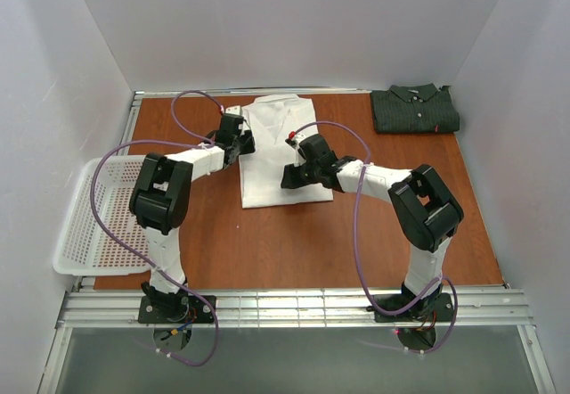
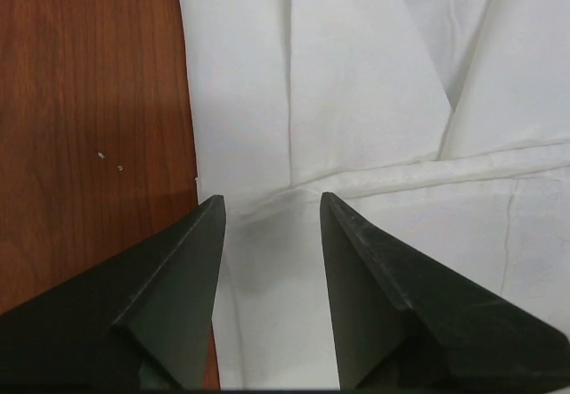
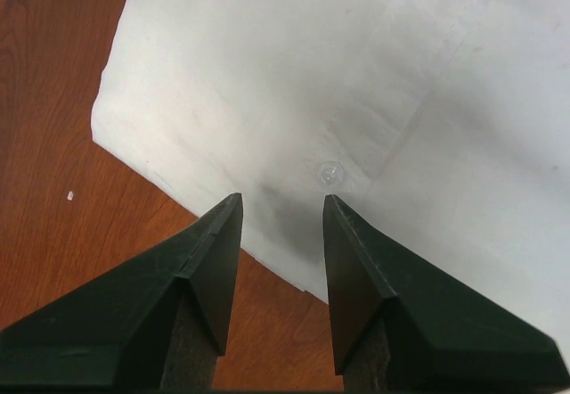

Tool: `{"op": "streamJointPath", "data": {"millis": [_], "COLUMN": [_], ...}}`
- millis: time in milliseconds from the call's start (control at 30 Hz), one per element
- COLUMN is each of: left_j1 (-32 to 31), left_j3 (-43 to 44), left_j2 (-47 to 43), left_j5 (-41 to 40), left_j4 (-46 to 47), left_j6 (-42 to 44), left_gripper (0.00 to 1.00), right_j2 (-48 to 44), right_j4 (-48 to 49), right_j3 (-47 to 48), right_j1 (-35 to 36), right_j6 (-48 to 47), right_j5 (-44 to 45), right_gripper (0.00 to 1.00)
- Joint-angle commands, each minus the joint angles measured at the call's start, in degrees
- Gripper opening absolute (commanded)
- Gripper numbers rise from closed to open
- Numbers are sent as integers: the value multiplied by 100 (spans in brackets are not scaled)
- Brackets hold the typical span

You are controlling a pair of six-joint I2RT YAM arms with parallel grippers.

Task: Fold and stack the long sleeve shirts
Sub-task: Fold the shirt

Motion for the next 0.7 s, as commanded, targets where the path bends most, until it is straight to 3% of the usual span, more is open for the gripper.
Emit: {"op": "streamJointPath", "data": {"millis": [0,233,567,667], "left_j1": [8,8,8,8], "left_j3": [-48,-23,22,66], "left_j2": [-426,-418,-145,-49], "left_j5": [-134,-266,-82,-37], "left_j4": [-27,-219,-396,-413], "left_j6": [196,118,-137,-155], "left_gripper": [42,40,21,20], "right_j2": [-241,-277,-285,-285], "right_j4": [-44,-71,-71,-71], "right_j3": [91,144,47,30], "right_j1": [83,338,488,514], "right_j6": [-178,-231,-143,-125], "right_j5": [24,112,121,104], "right_gripper": [35,34,35,34]}}
